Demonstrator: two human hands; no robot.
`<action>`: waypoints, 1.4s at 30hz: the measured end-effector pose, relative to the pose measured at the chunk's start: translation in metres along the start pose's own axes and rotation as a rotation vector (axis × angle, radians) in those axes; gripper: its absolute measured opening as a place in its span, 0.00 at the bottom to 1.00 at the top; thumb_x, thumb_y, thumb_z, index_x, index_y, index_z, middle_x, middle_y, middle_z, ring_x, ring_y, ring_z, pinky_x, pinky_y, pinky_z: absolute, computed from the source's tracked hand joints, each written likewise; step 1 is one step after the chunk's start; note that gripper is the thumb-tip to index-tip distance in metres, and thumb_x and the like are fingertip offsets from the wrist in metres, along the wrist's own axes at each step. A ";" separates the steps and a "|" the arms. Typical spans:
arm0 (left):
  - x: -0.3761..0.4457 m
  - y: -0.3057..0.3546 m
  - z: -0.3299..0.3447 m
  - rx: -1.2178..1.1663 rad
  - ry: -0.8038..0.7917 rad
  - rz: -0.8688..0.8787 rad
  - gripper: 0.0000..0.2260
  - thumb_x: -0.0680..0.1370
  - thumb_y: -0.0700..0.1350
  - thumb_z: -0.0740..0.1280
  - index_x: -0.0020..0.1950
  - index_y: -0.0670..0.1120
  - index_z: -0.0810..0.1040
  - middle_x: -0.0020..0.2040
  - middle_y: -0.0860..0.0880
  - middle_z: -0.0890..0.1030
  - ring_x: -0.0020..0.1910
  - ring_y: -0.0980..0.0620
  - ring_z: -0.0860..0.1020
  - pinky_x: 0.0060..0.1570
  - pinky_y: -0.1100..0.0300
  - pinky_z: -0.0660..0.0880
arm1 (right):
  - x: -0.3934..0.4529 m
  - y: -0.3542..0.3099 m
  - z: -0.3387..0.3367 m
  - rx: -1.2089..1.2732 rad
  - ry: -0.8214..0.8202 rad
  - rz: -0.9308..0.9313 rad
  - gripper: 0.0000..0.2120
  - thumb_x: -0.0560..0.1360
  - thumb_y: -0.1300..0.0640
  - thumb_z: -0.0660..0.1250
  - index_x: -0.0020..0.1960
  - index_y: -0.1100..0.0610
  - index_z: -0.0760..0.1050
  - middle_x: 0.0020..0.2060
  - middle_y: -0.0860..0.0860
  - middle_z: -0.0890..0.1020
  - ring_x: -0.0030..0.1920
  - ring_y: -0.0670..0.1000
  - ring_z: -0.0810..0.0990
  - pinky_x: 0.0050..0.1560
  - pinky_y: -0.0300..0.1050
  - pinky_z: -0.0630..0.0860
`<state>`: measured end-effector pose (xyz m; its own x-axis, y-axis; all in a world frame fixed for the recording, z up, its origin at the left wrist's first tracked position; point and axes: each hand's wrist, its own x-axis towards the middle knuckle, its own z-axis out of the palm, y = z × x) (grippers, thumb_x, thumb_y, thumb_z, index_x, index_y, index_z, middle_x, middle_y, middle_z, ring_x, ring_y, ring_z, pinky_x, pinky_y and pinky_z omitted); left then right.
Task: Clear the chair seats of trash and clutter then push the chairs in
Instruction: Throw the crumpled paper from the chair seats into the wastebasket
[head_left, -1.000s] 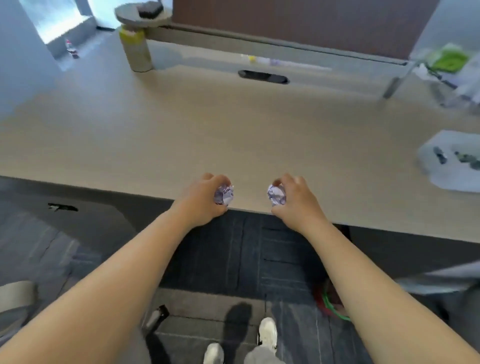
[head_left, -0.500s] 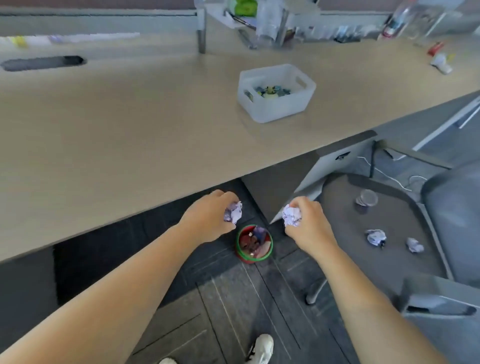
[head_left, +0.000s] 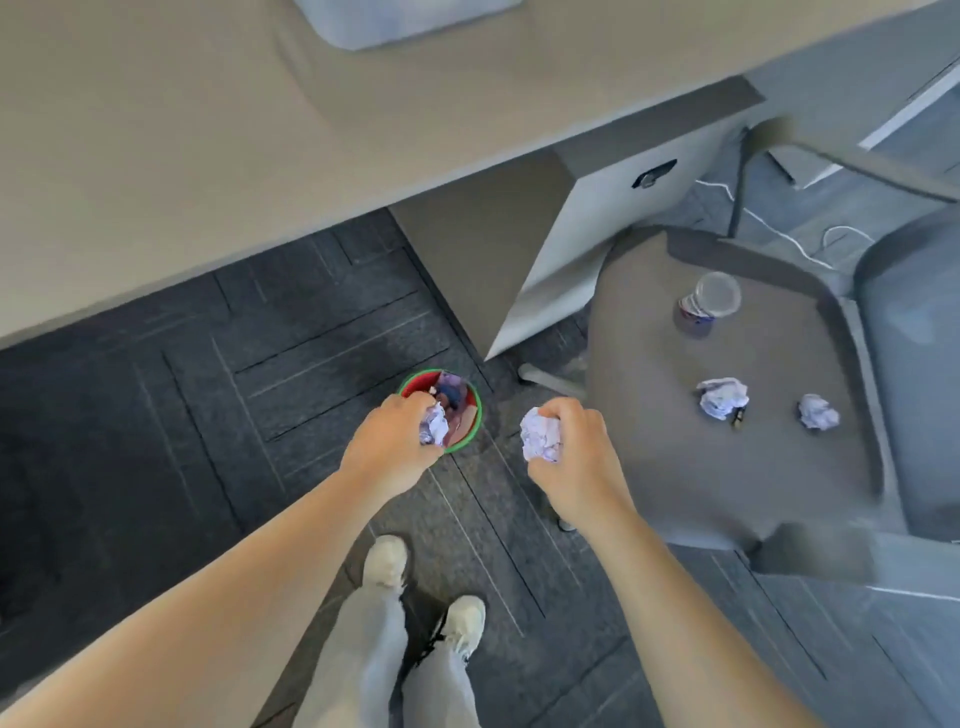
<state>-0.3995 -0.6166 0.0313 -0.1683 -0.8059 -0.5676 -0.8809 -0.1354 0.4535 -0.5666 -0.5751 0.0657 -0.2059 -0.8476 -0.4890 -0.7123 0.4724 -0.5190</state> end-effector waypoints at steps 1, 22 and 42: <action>0.013 0.000 0.007 0.008 -0.013 -0.006 0.21 0.75 0.45 0.67 0.66 0.45 0.68 0.64 0.41 0.72 0.60 0.41 0.74 0.57 0.50 0.72 | 0.008 0.007 0.006 0.010 -0.004 0.011 0.11 0.68 0.68 0.61 0.43 0.53 0.66 0.48 0.58 0.76 0.34 0.50 0.70 0.29 0.37 0.63; 0.110 -0.039 0.012 0.167 -0.120 -0.054 0.19 0.78 0.44 0.61 0.68 0.43 0.66 0.69 0.41 0.69 0.65 0.42 0.70 0.61 0.50 0.70 | 0.109 0.011 0.078 -0.005 -0.150 0.153 0.21 0.76 0.62 0.61 0.69 0.60 0.65 0.67 0.59 0.67 0.66 0.60 0.69 0.66 0.51 0.69; 0.139 0.272 0.074 0.395 -0.299 0.463 0.21 0.77 0.46 0.63 0.69 0.45 0.66 0.68 0.43 0.69 0.65 0.42 0.69 0.62 0.49 0.71 | 0.092 0.169 -0.188 0.007 0.303 0.573 0.13 0.75 0.61 0.62 0.58 0.63 0.73 0.61 0.62 0.73 0.58 0.62 0.73 0.53 0.51 0.72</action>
<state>-0.6952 -0.7227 0.0255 -0.6327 -0.5280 -0.5666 -0.7741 0.4524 0.4428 -0.8322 -0.6183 0.0647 -0.7330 -0.4909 -0.4708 -0.4295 0.8708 -0.2393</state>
